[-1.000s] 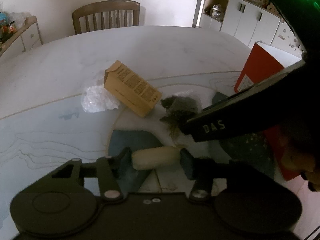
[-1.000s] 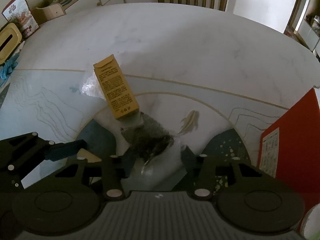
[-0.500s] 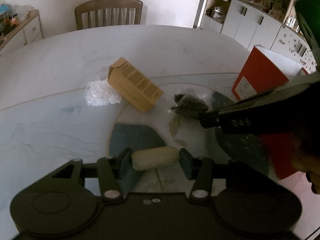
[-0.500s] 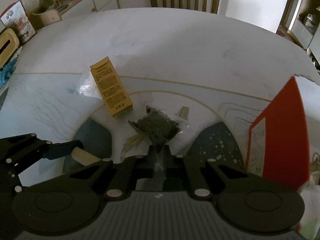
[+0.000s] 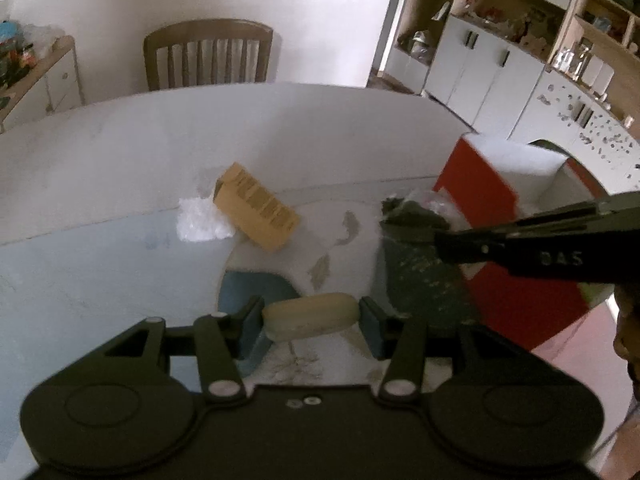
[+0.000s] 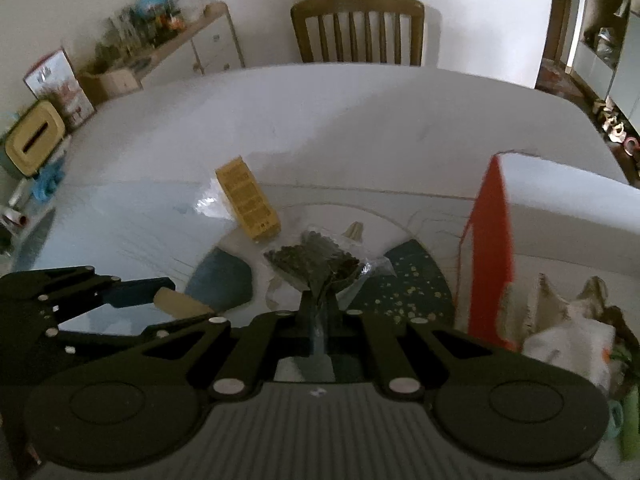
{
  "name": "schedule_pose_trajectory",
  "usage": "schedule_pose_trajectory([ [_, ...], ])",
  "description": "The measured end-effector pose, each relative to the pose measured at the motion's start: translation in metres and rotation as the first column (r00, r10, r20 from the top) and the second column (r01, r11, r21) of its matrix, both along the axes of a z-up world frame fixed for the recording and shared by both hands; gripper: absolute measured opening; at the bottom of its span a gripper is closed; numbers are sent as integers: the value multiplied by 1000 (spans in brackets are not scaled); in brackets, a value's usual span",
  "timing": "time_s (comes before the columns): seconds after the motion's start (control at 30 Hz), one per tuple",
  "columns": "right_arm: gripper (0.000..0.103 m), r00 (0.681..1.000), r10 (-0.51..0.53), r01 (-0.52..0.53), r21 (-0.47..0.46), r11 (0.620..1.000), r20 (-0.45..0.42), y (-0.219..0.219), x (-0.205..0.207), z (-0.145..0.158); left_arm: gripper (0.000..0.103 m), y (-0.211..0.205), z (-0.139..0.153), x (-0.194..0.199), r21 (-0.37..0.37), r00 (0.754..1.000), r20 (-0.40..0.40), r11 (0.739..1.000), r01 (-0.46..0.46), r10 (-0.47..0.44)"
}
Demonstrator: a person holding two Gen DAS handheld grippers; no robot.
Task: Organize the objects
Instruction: 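Grasp the cream sponge roll with the left tool while the right tool grasps the dark green bag, then carry the sponge roll and dark green bag with both tools into the box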
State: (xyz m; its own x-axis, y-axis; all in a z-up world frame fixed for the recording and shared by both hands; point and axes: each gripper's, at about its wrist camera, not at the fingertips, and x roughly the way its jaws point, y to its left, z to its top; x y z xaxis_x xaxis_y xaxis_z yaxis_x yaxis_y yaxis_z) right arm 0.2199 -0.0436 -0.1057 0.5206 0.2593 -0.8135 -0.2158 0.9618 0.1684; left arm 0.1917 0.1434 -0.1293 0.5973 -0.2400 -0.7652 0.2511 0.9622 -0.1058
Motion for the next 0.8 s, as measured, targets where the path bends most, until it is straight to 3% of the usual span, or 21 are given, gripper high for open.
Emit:
schedule_pose_trajectory([
  [0.47,4,994,-82,75,90,993,74,-61,-58,65,50,-68,60,-17,-22,992,55,993,115,-113],
  [0.8,4,983,-157,148,87,985,100,-136,-81,74,50,-151,61,-14,-10,980,69,982,188,-187],
])
